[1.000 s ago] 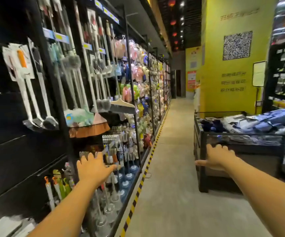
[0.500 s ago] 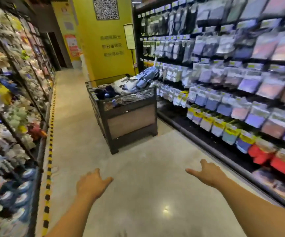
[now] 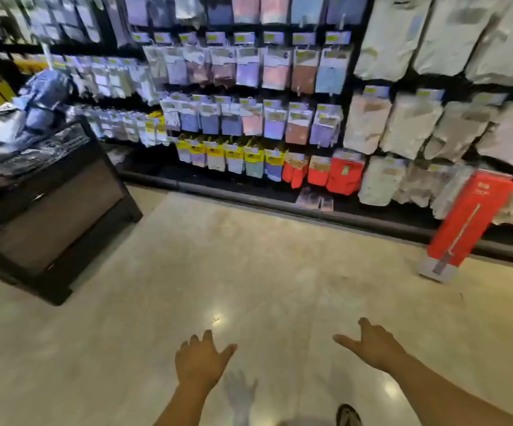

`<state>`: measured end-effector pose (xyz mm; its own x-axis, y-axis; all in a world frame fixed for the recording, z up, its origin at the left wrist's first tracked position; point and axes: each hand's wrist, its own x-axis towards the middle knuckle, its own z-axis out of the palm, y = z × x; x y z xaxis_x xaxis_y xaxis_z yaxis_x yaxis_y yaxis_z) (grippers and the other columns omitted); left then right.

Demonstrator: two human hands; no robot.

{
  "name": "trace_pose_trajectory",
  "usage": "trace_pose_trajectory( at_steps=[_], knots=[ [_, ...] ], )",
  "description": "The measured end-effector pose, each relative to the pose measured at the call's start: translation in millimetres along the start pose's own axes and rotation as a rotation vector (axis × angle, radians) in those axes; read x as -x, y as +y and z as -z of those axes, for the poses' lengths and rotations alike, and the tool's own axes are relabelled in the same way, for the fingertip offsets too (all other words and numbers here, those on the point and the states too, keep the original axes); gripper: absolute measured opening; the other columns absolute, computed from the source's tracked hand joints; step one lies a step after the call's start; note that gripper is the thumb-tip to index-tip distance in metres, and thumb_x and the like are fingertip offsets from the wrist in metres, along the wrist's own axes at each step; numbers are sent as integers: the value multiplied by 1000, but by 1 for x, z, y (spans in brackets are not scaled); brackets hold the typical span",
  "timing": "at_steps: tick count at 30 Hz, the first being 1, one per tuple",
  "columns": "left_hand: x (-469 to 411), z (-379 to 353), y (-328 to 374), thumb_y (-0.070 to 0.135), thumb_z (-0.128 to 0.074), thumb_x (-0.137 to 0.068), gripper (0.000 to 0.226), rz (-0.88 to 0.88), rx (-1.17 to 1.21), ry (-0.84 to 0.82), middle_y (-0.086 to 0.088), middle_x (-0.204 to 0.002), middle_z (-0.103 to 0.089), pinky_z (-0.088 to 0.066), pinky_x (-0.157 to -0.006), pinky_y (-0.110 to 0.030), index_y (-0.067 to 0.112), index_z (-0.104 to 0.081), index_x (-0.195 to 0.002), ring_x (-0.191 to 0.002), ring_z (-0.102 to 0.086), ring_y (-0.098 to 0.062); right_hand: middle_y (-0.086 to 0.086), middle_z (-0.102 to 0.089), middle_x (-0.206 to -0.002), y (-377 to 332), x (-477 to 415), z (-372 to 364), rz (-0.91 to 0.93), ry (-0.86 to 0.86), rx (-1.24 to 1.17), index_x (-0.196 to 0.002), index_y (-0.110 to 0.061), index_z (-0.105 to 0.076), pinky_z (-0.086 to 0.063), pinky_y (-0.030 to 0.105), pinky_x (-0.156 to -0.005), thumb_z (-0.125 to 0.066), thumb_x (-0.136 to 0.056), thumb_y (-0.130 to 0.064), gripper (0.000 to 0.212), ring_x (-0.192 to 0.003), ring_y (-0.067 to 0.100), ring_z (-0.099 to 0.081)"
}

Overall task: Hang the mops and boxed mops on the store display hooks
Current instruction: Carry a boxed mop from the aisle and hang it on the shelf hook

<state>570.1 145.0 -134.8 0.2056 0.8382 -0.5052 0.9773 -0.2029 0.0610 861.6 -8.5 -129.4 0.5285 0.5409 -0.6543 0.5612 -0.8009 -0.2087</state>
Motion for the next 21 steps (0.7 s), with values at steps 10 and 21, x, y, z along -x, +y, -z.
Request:
trace_pose_trajectory(
  at_steps=[10,21],
  knots=[
    [10,-35,144,75,-32,-88,81,-273,-197,-37,-8,-148,-42,-32,-110,-37,21,-33,-149,-138,-37,-29,13,-59,-125,131,0,-21,-144,46,-226,-151,-12,-24,-49,37,-93,-45,-78,-80,102,-115,30,-57],
    [26,-72,349,68,-37,-91,75,-490,-352,-96,-6,-142,-49,-33,-111,-35,19,-35,-147,-133,-42,-26,13,-59,-125,280,-24,18,-213,6,-420,-146,-7,-28,-49,39,-95,-4,-24,-102,157,-115,28,-58]
  ],
)
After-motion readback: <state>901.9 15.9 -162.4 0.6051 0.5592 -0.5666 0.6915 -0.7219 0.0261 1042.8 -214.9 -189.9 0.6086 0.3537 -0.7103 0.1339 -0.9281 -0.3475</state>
